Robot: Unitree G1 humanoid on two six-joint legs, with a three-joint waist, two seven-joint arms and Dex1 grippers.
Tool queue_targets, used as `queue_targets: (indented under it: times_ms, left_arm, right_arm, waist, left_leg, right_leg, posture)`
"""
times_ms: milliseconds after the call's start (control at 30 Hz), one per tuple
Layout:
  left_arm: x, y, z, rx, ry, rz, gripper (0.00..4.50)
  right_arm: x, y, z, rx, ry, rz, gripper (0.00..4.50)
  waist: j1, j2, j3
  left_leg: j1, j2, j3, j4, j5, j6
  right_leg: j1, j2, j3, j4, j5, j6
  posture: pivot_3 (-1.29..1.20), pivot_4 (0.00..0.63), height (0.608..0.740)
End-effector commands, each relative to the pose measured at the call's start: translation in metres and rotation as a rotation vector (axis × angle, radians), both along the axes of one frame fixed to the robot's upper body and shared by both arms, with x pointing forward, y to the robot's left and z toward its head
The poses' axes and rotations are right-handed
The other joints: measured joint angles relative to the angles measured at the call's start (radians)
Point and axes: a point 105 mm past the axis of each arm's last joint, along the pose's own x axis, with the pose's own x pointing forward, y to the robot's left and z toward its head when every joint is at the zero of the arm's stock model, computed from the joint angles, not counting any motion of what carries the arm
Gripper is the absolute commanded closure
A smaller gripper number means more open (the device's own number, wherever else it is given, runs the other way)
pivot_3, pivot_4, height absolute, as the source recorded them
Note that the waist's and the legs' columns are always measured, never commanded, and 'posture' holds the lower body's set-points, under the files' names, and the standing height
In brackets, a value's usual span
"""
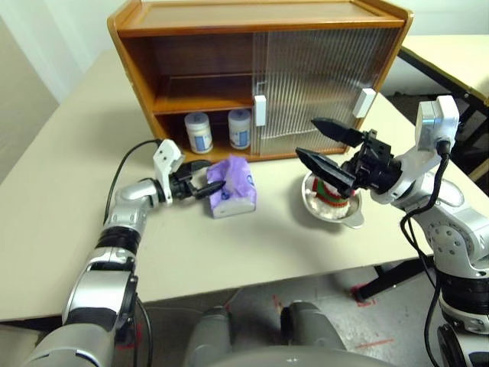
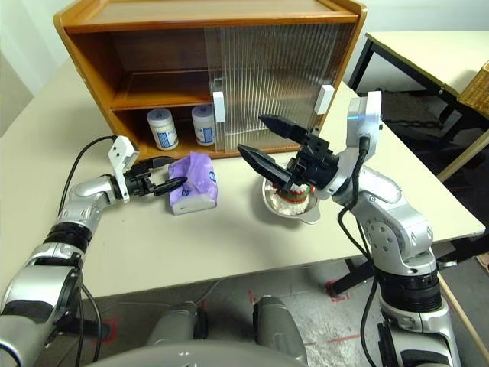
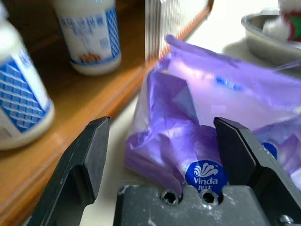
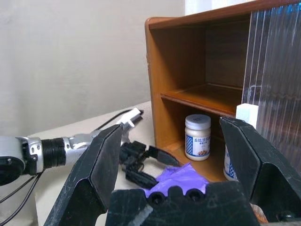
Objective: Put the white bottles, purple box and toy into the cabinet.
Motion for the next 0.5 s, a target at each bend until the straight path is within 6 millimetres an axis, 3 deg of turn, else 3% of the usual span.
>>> queue_targets:
  times_ms: [33,267,367,500]
  left_arm:
    - [0.0011,-0.0047,-0.0088,0.051,0.022,-0.023,0.03]
    - [0.0045,-0.0107,-0.0154,0.057,0.064,-0.021,0.03]
    - [0.0060,-0.0096,-0.0154,0.056,0.059,-0.004,0.60]
    - [0.0063,-0.0069,-0.0156,0.057,0.055,0.008,2.06]
  right_arm:
    - [-0.0023,-0.0024,0.0031,-0.005,-0.011,-0.009,0.00]
    - [-0.0033,-0.0031,0.0035,-0.003,-0.014,-0.021,0.00]
    - [-0.0034,-0.0032,0.0038,-0.003,-0.016,-0.025,0.00]
    - [-0.0030,-0.0033,0.0043,-0.003,-0.019,-0.029,0.00]
  waist:
    - [0.000,0.000,0.000]
    - [-0.002,0.000,0.000]
    - [-0.004,0.000,0.000]
    - [-0.004,0.000,0.000]
  left_leg:
    - [0.000,0.000,0.000,0.000,0.000,0.000]
    - [0.000,0.000,0.000,0.000,0.000,0.000]
    - [0.000,0.000,0.000,0.000,0.000,0.000]
    - [0.000,0.000,0.000,0.000,0.000,0.000]
  right_leg:
    - [0.000,0.000,0.000,0.000,0.000,0.000]
    - [0.000,0.000,0.000,0.000,0.000,0.000]
    - [0.000,0.000,0.000,0.000,0.000,0.000]
    - [0.000,0.000,0.000,0.000,0.000,0.001]
  posture:
    - [-0.08,0.000,0.740]
    - [-0.09,0.000,0.740]
    - [-0.09,0.000,0.740]
    - [-0.09,0.000,0.740]
